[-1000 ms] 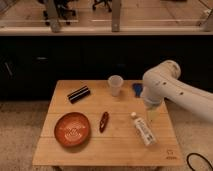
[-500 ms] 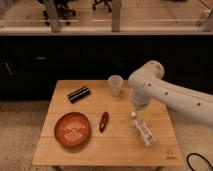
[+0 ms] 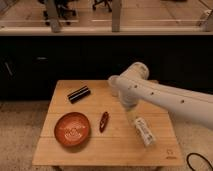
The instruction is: Push the ceramic bowl across the table
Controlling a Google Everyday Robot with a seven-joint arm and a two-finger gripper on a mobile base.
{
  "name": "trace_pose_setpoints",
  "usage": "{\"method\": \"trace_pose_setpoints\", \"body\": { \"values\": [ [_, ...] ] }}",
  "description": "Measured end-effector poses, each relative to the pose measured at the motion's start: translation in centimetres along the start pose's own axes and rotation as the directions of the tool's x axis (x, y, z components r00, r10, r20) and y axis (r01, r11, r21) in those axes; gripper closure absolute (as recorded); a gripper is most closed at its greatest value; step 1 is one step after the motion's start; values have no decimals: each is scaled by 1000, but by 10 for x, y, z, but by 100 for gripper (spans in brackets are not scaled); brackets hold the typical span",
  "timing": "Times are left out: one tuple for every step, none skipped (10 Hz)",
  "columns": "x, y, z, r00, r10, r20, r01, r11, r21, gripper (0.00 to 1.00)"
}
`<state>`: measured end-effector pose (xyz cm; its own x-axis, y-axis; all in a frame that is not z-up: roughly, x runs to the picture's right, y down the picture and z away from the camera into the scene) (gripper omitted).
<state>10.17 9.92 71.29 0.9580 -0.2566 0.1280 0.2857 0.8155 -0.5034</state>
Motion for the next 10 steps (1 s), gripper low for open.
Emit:
{"method": "trace_pose_setpoints", "body": {
  "values": [
    [-10, -2, 2, 1000, -17, 3, 17, 1000, 0, 20],
    [-22, -5, 5, 999, -41, 9, 41, 999, 2, 20],
    [-25, -5, 7, 999, -53, 13, 53, 999, 2, 20],
    [-30, -6, 11, 997, -71, 17, 71, 997, 1, 20],
    [-41, -8, 14, 995, -93, 24, 93, 996, 2, 20],
    [-52, -11, 16, 993, -113, 32, 112, 994, 4, 20],
    [-56, -11, 20, 992, -123, 34, 123, 992, 4, 20],
    [-60, -11, 24, 990, -136, 38, 135, 991, 6, 20],
    [-67, -12, 28, 987, -155, 45, 155, 988, 8, 20],
    [-71, -12, 32, 984, -170, 51, 170, 985, 10, 20]
  ]
}}
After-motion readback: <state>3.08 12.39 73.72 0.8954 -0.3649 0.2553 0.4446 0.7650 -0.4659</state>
